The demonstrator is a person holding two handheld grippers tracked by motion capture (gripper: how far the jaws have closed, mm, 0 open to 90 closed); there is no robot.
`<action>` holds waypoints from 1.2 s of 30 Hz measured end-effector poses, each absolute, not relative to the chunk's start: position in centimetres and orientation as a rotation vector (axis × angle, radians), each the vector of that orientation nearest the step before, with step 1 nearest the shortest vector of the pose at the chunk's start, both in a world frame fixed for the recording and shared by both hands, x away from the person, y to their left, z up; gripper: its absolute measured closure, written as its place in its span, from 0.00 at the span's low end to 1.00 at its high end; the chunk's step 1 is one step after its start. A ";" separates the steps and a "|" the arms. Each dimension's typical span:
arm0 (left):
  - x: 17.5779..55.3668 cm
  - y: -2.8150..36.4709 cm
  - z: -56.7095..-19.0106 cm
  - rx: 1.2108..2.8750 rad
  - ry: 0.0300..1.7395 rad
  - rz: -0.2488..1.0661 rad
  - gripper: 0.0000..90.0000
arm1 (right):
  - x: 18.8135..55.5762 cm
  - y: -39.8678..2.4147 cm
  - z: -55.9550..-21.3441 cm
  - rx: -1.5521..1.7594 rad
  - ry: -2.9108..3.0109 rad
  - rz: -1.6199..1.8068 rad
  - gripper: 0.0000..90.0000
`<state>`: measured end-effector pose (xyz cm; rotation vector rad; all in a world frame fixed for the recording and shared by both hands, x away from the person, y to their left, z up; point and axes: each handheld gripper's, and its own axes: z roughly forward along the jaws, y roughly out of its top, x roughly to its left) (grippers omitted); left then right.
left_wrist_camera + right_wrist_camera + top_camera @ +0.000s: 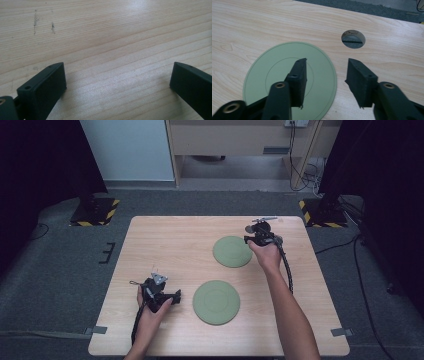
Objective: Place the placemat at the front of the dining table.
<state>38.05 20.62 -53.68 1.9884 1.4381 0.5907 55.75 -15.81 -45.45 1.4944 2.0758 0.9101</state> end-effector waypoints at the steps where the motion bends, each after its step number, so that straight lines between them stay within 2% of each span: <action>1: 38.0 20.6 -53.7 1.988 1.438 0.591 0.00 | 55.7 -15.9 -45.4 1.497 2.076 0.920 0.52; 10: 38.0 20.6 -53.7 1.991 1.434 0.589 0.00 | 55.3 -16.4 -44.7 1.533 2.061 0.988 0.28; 15: 38.0 20.6 -53.7 1.991 1.434 0.589 0.00 | 55.5 -16.9 -44.8 1.553 2.043 1.031 0.20; 24: 38.0 20.6 -53.7 1.991 1.434 0.589 0.00 | 55.3 -17.9 -44.8 1.567 2.033 1.026 0.11; 36: 38.0 20.6 -53.7 1.987 1.440 0.590 0.00 | 53.6 -19.5 -44.3 1.568 2.019 1.046 0.08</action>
